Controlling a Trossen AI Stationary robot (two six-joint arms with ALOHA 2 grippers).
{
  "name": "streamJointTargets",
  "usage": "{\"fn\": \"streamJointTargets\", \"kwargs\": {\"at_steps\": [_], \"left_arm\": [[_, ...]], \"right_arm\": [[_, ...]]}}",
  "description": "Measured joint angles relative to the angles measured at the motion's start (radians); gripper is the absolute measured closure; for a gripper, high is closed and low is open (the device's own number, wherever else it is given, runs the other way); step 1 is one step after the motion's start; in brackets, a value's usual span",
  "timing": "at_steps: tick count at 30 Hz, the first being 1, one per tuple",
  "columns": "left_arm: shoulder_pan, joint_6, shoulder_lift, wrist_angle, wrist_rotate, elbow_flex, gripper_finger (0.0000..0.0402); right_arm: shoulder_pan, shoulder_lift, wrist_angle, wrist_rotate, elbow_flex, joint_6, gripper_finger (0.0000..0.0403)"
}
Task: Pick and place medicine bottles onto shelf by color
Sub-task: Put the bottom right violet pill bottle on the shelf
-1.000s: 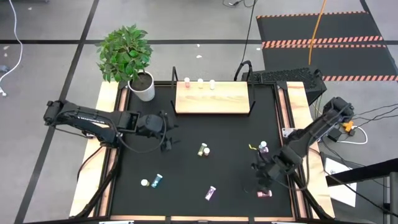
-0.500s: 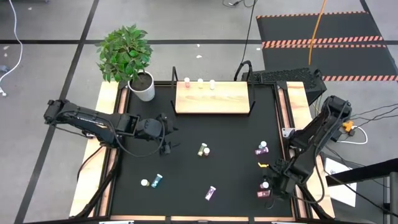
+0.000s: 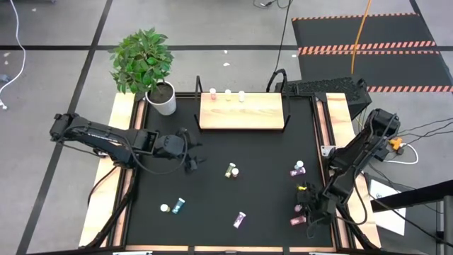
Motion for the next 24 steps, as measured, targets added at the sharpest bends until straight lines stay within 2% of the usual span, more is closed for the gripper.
{"fn": "streamJointTargets", "kwargs": {"at_steps": [4, 10, 14, 17, 21, 24], "left_arm": [[0.001, -0.014, 0.000, 0.070, -0.040, 0.000, 0.0066], [0.001, -0.028, 0.000, 0.192, -0.122, 0.000, 0.0066], [0.001, -0.036, 0.000, 0.216, -0.139, 0.000, 0.0066], [0.001, -0.026, 0.000, 0.215, -0.147, 0.000, 0.0066], [0.012, -0.007, 0.000, 0.249, -0.158, 0.000, 0.0066], [0.028, 0.019, 0.008, 0.328, -0.130, 0.000, 0.0066]], "right_arm": [[0.001, -0.003, 0.042, 0.013, -0.033, -0.066, 0.0215], [-0.001, -0.001, 0.074, 0.082, -0.044, -0.167, 0.0269], [-0.004, 0.000, 0.069, 0.195, -0.048, -0.185, 0.0293], [-0.014, 0.000, 0.082, 0.241, -0.047, -0.186, 0.0302], [-0.064, -0.009, 0.144, 0.258, -0.047, -0.198, 0.0308], [-0.157, -0.044, 0.200, 0.250, -0.044, -0.144, 0.0309]]}}
